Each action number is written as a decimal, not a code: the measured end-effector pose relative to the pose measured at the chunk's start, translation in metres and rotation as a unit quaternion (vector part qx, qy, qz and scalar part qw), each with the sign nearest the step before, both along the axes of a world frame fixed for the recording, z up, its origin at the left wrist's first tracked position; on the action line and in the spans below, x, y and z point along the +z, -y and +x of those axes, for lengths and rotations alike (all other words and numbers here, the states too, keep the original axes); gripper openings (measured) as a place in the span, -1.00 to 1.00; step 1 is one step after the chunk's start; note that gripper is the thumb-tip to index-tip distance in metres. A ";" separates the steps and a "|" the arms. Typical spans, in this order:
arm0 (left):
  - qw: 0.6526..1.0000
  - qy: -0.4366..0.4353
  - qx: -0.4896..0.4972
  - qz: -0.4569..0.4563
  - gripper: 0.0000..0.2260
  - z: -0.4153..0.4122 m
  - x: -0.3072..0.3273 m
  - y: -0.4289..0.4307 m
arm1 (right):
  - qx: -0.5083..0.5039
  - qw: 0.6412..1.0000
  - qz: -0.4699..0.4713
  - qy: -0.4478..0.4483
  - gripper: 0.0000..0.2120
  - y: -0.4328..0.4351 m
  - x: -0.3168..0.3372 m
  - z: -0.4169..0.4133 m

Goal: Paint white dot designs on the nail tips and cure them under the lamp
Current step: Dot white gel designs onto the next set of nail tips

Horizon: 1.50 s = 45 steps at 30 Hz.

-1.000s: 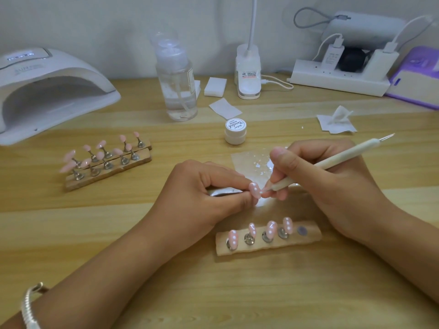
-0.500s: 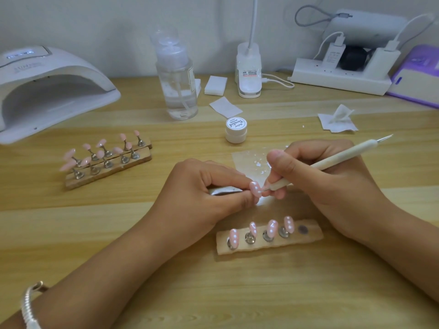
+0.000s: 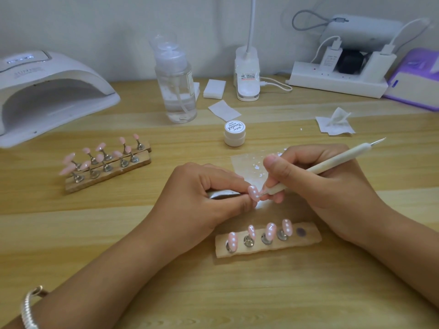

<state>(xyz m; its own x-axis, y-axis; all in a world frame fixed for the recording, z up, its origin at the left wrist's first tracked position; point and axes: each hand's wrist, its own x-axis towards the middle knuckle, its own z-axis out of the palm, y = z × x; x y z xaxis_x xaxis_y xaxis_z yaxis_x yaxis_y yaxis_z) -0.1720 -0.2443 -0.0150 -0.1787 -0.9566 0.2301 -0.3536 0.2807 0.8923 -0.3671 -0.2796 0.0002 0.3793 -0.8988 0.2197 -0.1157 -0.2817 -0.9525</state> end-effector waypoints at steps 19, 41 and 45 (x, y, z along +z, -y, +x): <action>1.000 -0.007 -0.005 -0.016 -0.93 0.000 -0.001 0.000 | -0.001 0.999 0.002 0.045 -0.68 0.000 0.002 -0.002; 0.998 -0.036 0.041 -0.033 -0.96 -0.004 0.011 -0.007 | -0.064 0.995 -0.073 0.036 -0.84 -0.007 0.007 -0.004; 0.997 -0.055 0.043 -0.022 -0.95 -0.004 0.012 -0.008 | -0.062 0.995 -0.074 0.033 -0.84 -0.009 0.009 -0.003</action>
<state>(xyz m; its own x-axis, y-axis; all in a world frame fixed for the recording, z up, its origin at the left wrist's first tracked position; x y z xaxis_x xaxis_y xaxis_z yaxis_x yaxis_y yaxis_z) -0.1759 -0.2367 -0.0029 -0.0674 -0.9560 0.2855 -0.2784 0.2928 0.9147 -0.3704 -0.2701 0.0088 0.2486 -0.8936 0.3737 -0.0969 -0.4068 -0.9084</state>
